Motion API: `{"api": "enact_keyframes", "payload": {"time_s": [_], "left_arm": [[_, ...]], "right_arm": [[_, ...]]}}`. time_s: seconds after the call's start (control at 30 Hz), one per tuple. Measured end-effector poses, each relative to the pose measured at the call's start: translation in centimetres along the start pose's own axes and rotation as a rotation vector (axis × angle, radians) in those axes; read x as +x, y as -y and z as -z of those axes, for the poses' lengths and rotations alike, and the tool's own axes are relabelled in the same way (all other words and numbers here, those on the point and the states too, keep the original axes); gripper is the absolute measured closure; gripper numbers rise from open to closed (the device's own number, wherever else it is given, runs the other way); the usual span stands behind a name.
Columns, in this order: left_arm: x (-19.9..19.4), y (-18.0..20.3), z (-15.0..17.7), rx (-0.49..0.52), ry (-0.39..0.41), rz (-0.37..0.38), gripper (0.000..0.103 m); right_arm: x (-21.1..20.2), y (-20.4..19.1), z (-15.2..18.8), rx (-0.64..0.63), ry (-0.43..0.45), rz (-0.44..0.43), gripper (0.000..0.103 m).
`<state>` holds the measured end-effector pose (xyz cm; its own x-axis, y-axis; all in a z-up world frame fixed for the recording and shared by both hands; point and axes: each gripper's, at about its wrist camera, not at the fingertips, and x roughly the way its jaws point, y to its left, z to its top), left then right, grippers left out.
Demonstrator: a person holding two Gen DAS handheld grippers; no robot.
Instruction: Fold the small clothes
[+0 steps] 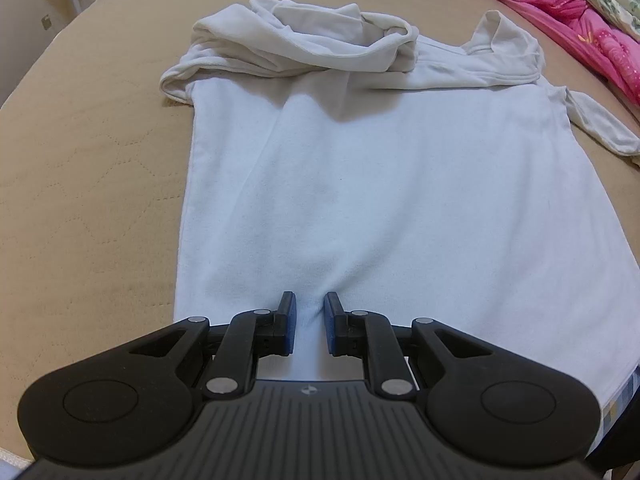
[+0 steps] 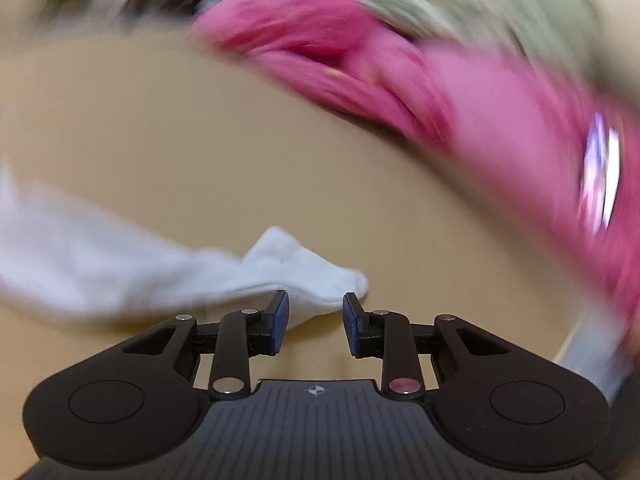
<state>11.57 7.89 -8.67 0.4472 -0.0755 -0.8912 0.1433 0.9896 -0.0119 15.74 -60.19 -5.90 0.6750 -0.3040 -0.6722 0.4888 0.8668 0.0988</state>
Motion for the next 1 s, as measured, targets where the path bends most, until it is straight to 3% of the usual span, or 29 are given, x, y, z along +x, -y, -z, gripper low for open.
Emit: {"api": "enact_keyframes", "payload": {"time_s": [0.07,0.13,0.2,0.3,0.37,0.4,0.43,0.47,0.53,0.6,0.63,0.67,0.73,0.8,0.87,0.93,1.0], "left_arm": [[0.0,-0.1,0.0,-0.004,-0.001,0.002,0.086],[0.0,0.0,-0.1,-0.001,0.000,0.000,0.086],[0.0,0.0,-0.1,0.000,0.001,-0.003,0.086],[0.0,0.0,0.0,0.003,0.003,-0.005,0.086],[0.0,0.1,0.0,0.007,0.006,-0.007,0.086],[0.0,0.1,0.0,0.008,0.007,-0.007,0.086],[0.0,0.1,0.0,0.010,0.009,-0.007,0.086],[0.0,0.1,0.0,0.011,0.010,-0.008,0.086],[0.0,0.2,0.0,0.012,0.012,-0.010,0.086],[0.0,0.3,0.1,0.015,0.016,-0.014,0.086],[0.0,0.4,0.1,0.016,0.018,-0.017,0.086],[0.0,0.5,0.2,0.018,0.019,-0.019,0.086],[0.0,0.6,0.2,0.026,0.024,-0.023,0.086],[-0.1,0.6,0.3,0.024,0.026,-0.022,0.086],[-0.1,0.5,0.3,0.016,0.026,-0.019,0.086],[-0.2,0.5,0.3,0.014,0.027,-0.019,0.086],[-0.3,0.5,0.3,0.017,0.027,-0.021,0.086]], "right_arm": [[0.4,2.8,0.0,0.316,-0.039,-0.125,0.068],[2.2,4.2,1.3,0.544,-0.113,-0.215,0.054],[4.0,4.4,1.9,0.675,-0.159,-0.199,0.052],[6.1,5.0,1.8,0.798,-0.152,-0.178,0.051],[7.4,4.2,1.9,0.796,-0.164,-0.157,0.052],[8.1,3.8,1.7,0.761,-0.170,-0.146,0.061],[8.3,3.1,1.1,0.703,-0.164,-0.114,0.091],[8.5,2.2,0.5,0.649,-0.147,-0.097,0.098],[8.4,2.7,-0.6,0.649,-0.073,-0.186,0.099],[6.4,2.6,-2.5,0.666,0.150,-0.325,0.099],[4.9,3.0,-3.3,0.676,0.285,-0.351,0.099],[3.8,3.6,-3.7,0.694,0.390,-0.359,0.099],[3.3,5.1,-3.8,0.757,0.480,-0.325,0.099],[4.8,6.1,-2.8,0.789,0.447,-0.181,0.099],[7.9,6.4,-1.6,0.768,0.293,-0.038,0.099],[11.0,6.9,0.5,0.776,0.107,0.013,0.097],[10.9,7.0,1.4,0.746,0.118,0.012,0.100]]}}
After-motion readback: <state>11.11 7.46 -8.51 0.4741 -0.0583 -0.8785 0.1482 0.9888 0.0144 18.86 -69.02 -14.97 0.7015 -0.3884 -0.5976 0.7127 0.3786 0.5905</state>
